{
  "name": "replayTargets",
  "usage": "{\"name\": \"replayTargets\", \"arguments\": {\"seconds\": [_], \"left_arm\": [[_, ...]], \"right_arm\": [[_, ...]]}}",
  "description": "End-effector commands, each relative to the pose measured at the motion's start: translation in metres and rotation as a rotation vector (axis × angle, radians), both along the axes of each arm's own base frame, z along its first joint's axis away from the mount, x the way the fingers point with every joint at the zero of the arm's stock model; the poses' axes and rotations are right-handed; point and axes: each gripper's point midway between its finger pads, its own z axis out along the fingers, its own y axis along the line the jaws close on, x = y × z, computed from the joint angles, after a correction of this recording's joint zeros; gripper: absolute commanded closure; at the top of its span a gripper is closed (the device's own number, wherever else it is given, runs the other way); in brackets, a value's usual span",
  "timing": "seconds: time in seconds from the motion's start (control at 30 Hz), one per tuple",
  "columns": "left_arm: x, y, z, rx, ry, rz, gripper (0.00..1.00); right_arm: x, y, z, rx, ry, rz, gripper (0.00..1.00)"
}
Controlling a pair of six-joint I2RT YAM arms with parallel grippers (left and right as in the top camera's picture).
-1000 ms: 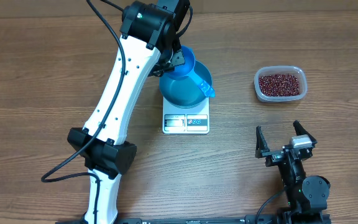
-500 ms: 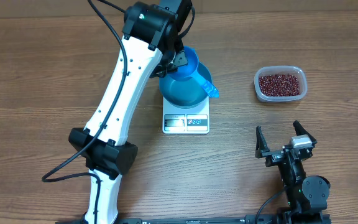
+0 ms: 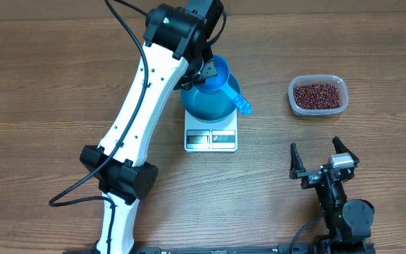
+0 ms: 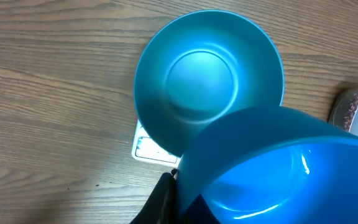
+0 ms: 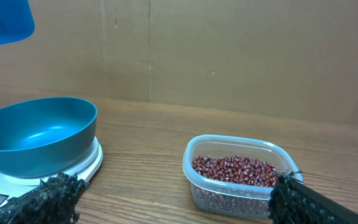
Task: Scoop item into bowl and weigh 150g on scale
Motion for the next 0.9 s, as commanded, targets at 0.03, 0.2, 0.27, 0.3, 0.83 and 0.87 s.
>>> {"name": "replayTargets", "arguments": {"seconds": [0.03, 0.2, 0.27, 0.3, 0.83, 0.87], "left_arm": [[-0.003, -0.003, 0.011, -0.022, -0.023, 0.005, 0.96], [-0.003, -0.003, 0.011, -0.023, -0.022, 0.006, 0.96], [-0.003, -0.003, 0.011, -0.026, -0.021, 0.005, 0.96], [-0.003, -0.003, 0.011, -0.026, -0.021, 0.005, 0.96], [-0.003, -0.003, 0.011, -0.026, -0.021, 0.005, 0.96], [-0.003, -0.003, 0.011, -0.026, -0.021, 0.005, 0.96]], "right_arm": [[0.000, -0.001, -0.002, -0.005, -0.002, -0.004, 0.00], [0.000, -0.001, 0.000, -0.004, -0.011, -0.004, 0.00], [0.000, -0.001, 0.004, -0.003, -0.030, -0.003, 0.00], [0.000, -0.001, 0.007, -0.001, -0.041, -0.002, 0.00], [-0.003, 0.013, 0.013, 0.631, 0.061, 0.083, 0.00], [-0.004, 0.016, 0.014, 0.644, 0.067, 0.101, 0.00]]}}
